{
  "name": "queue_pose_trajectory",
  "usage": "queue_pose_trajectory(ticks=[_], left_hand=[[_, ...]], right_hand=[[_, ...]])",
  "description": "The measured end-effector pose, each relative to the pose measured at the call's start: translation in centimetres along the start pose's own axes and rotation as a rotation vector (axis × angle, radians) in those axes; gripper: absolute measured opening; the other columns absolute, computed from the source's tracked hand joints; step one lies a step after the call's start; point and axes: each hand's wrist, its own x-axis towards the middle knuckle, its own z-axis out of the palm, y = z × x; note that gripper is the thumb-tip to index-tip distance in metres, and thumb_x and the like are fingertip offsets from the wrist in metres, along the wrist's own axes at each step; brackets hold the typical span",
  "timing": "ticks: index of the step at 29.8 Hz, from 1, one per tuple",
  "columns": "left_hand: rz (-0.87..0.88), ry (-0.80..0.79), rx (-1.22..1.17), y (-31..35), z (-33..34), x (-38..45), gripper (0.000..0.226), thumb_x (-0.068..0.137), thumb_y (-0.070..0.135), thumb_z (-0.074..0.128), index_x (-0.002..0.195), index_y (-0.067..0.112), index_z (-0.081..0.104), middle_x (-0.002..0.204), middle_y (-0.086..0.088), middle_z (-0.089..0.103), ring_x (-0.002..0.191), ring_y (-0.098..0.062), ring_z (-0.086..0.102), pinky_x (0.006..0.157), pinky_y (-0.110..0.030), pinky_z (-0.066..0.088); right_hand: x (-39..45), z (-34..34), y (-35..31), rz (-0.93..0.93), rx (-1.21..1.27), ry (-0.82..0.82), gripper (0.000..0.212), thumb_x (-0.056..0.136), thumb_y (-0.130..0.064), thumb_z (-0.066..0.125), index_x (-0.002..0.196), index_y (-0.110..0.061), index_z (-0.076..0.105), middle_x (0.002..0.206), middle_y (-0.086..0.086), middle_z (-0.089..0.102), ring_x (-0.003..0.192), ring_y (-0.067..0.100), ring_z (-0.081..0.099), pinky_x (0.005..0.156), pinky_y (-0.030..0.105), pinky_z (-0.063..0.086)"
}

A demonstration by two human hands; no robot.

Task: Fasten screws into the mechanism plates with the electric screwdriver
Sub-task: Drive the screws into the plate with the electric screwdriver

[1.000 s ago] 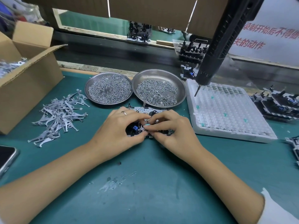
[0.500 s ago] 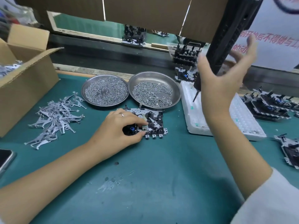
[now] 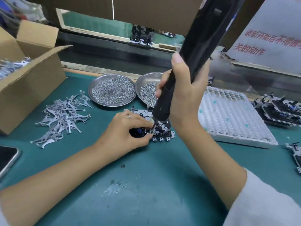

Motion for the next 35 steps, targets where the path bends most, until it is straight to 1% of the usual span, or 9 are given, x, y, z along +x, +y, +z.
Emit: queue_pose_trajectory(ticks=[2, 6, 10, 15, 19, 21, 26, 30, 35], left_hand=[[-0.002, -0.001, 0.003, -0.1, 0.0, 0.0, 0.022, 0.068, 0.011, 0.084, 0.089, 0.012, 0.077, 0.083, 0.014, 0.067, 0.084, -0.020, 0.056, 0.086, -0.048, 0.045], [0.014, 0.011, 0.006, -0.1, 0.1, -0.1, 0.020, 0.067, 0.010, 0.084, 0.085, 0.010, 0.076, 0.077, 0.024, 0.058, 0.081, -0.017, 0.053, 0.084, -0.044, 0.045], [0.009, 0.008, 0.016, -0.1, 0.0, -0.1, 0.020, 0.068, 0.011, 0.084, 0.087, 0.010, 0.077, 0.079, 0.015, 0.063, 0.082, -0.018, 0.054, 0.085, -0.041, 0.045], [0.051, 0.026, 0.031, 0.1, 0.0, -0.1, 0.018, 0.065, 0.007, 0.085, 0.081, 0.007, 0.076, 0.075, 0.017, 0.059, 0.078, -0.020, 0.055, 0.079, -0.037, 0.047], [0.065, 0.005, 0.036, 0.0, -0.1, -0.1, 0.017, 0.067, 0.013, 0.081, 0.082, 0.007, 0.076, 0.078, 0.014, 0.063, 0.078, -0.024, 0.057, 0.079, -0.040, 0.048], [0.053, -0.001, 0.039, 0.0, -0.1, -0.1, 0.017, 0.068, 0.012, 0.083, 0.083, 0.007, 0.077, 0.080, 0.013, 0.064, 0.079, -0.025, 0.057, 0.081, -0.041, 0.048], [0.032, 0.002, 0.028, 0.1, -0.1, -0.1, 0.017, 0.068, 0.007, 0.083, 0.084, 0.006, 0.077, 0.081, 0.009, 0.068, 0.081, -0.023, 0.057, 0.082, -0.040, 0.047], [0.029, 0.001, 0.021, -0.1, 0.0, -0.1, 0.016, 0.068, 0.007, 0.083, 0.083, 0.005, 0.077, 0.082, 0.004, 0.071, 0.079, -0.019, 0.055, 0.081, -0.038, 0.047], [0.025, 0.010, 0.010, 0.0, 0.0, -0.2, 0.017, 0.066, 0.007, 0.084, 0.082, 0.007, 0.077, 0.079, 0.007, 0.069, 0.077, -0.016, 0.055, 0.080, -0.037, 0.048]], right_hand=[[-0.5, 0.3, 0.3, 0.014, 0.021, -0.014, 0.018, 0.089, -0.015, 0.056, 0.089, -0.013, 0.039, 0.048, 0.003, 0.044, 0.035, 0.018, 0.045, 0.039, 0.023, 0.039], [-1.1, 0.4, 0.8, 0.014, 0.028, -0.007, 0.017, 0.089, -0.014, 0.055, 0.089, -0.014, 0.038, 0.048, 0.006, 0.042, 0.035, 0.021, 0.042, 0.038, 0.023, 0.037], [-1.2, 0.3, 1.0, 0.039, 0.007, 0.010, 0.019, 0.088, -0.016, 0.056, 0.090, -0.012, 0.038, 0.051, 0.012, 0.041, 0.036, 0.023, 0.041, 0.039, 0.023, 0.037], [-1.3, 0.3, 1.1, 0.041, 0.010, 0.002, 0.018, 0.088, -0.016, 0.056, 0.089, -0.014, 0.039, 0.053, 0.012, 0.042, 0.037, 0.022, 0.042, 0.039, 0.022, 0.037], [-1.4, 0.4, 1.2, 0.024, 0.012, -0.012, 0.017, 0.088, -0.015, 0.056, 0.089, -0.016, 0.039, 0.050, 0.009, 0.043, 0.035, 0.021, 0.042, 0.039, 0.023, 0.037], [-1.4, 0.4, 1.2, 0.019, 0.017, -0.015, 0.017, 0.089, -0.015, 0.056, 0.088, -0.017, 0.039, 0.050, 0.009, 0.042, 0.035, 0.021, 0.041, 0.039, 0.022, 0.037], [-1.5, 0.4, 1.2, 0.018, 0.022, -0.027, 0.018, 0.088, -0.016, 0.056, 0.088, -0.017, 0.038, 0.049, 0.008, 0.043, 0.035, 0.021, 0.042, 0.039, 0.022, 0.038], [-1.5, 0.4, 1.2, 0.020, 0.013, -0.026, 0.019, 0.088, -0.015, 0.056, 0.091, -0.011, 0.037, 0.051, 0.010, 0.043, 0.035, 0.021, 0.042, 0.039, 0.021, 0.038], [-1.6, 0.2, 1.1, 0.026, 0.011, -0.028, 0.019, 0.088, -0.016, 0.056, 0.090, -0.012, 0.038, 0.051, 0.011, 0.043, 0.035, 0.022, 0.042, 0.039, 0.023, 0.038]])
